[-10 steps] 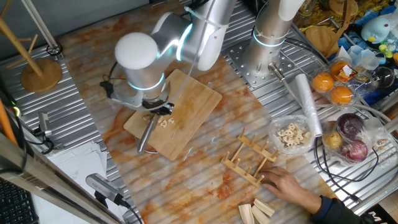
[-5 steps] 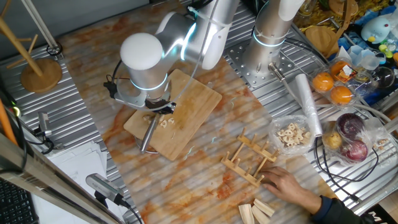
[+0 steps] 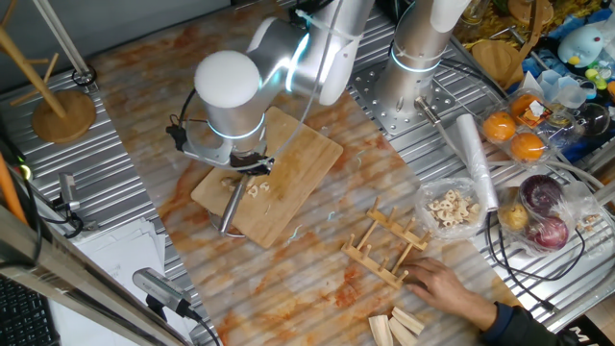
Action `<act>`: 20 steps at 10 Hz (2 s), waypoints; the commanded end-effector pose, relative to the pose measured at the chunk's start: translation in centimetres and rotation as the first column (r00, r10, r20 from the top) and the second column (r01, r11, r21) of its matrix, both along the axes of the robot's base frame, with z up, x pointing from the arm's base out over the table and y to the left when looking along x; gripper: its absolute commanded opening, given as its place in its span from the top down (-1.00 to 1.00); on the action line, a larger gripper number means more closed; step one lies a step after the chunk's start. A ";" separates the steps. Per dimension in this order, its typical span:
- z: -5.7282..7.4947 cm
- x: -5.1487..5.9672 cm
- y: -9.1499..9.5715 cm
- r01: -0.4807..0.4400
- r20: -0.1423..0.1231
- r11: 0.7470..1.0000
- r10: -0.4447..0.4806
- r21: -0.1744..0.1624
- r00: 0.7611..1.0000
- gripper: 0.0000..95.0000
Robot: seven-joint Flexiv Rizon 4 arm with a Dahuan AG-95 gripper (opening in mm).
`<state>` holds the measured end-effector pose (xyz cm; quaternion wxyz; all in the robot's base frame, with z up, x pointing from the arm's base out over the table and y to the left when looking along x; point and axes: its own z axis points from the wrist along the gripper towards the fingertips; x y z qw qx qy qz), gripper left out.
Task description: Slice the lotus root
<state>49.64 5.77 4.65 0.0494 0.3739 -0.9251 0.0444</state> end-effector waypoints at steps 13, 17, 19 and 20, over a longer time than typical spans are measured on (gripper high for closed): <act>3.3 -1.4 0.0 0.009 -0.014 1.000 -0.010 -0.023 1.000 1.00; 4.1 -1.4 0.2 0.084 -0.001 0.996 -0.084 -0.042 0.996 1.00; 4.1 -0.9 0.2 0.096 0.007 0.994 -0.095 -0.051 0.995 1.00; 4.2 -0.1 0.2 0.088 0.006 0.995 -0.088 -0.051 0.996 1.00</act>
